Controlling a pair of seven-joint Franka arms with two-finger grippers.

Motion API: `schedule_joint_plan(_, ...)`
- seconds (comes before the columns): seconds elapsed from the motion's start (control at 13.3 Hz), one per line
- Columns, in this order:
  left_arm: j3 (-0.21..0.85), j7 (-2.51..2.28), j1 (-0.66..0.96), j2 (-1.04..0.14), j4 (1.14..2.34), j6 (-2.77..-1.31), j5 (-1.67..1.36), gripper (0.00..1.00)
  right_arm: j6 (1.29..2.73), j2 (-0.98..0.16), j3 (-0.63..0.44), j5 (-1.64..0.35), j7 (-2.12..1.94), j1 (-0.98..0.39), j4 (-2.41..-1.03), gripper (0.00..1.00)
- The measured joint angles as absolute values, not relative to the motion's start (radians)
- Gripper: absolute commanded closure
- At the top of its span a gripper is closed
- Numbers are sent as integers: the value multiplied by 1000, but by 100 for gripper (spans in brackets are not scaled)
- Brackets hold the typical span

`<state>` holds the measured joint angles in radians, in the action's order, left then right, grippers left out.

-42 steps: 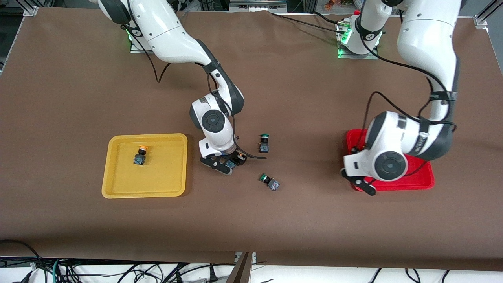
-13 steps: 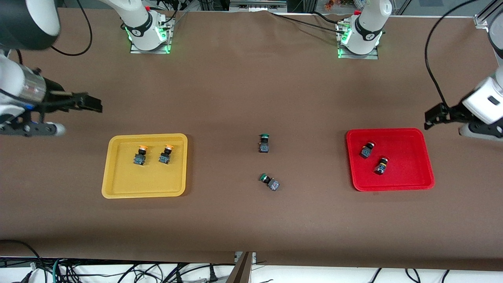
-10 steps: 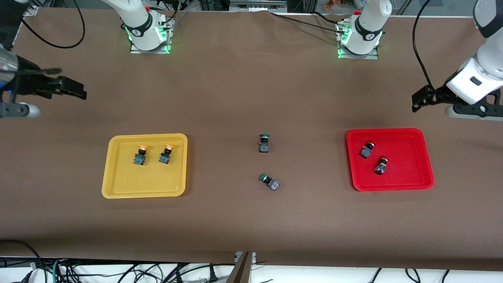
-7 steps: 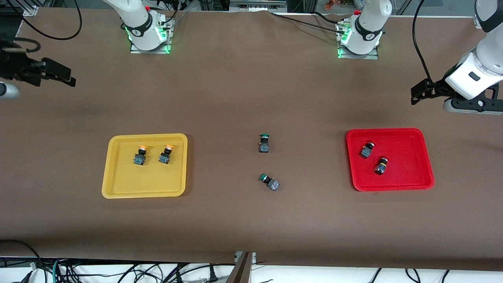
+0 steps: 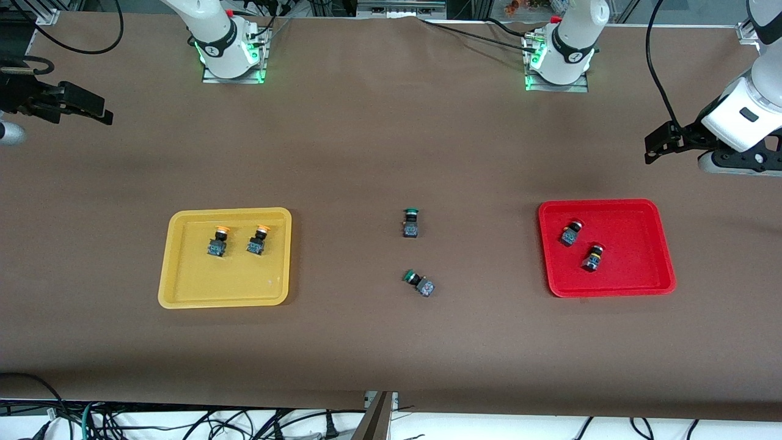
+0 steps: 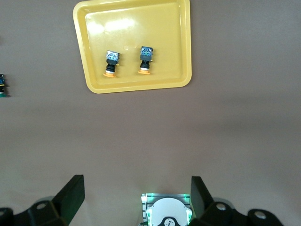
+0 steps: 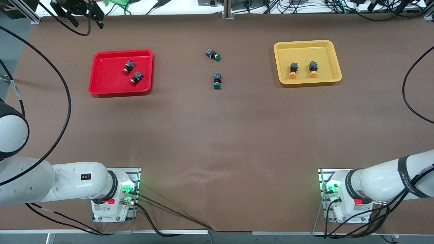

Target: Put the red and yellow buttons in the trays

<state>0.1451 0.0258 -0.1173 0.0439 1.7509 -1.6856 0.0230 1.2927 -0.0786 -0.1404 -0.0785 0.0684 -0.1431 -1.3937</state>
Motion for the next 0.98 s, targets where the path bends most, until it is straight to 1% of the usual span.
schedule_joint_plan(0.15,140,26,-109,42,1751,-1686,23,0,1293,-81,-140,-75,68,-142,-1394,0)
schedule_joint_plan(0.38,31,23,16,40,1750,-1686,23,0,1293,-82,-141,-74,68,-141,-1394,0)
schedule_joint_plan(0.45,18,23,28,39,1750,-1686,23,0,1293,-82,-141,-74,68,-141,-1394,0)
schedule_joint_plan(0.98,7,23,29,35,1749,-1685,23,0,1294,-85,-141,-74,68,-141,-1394,0)
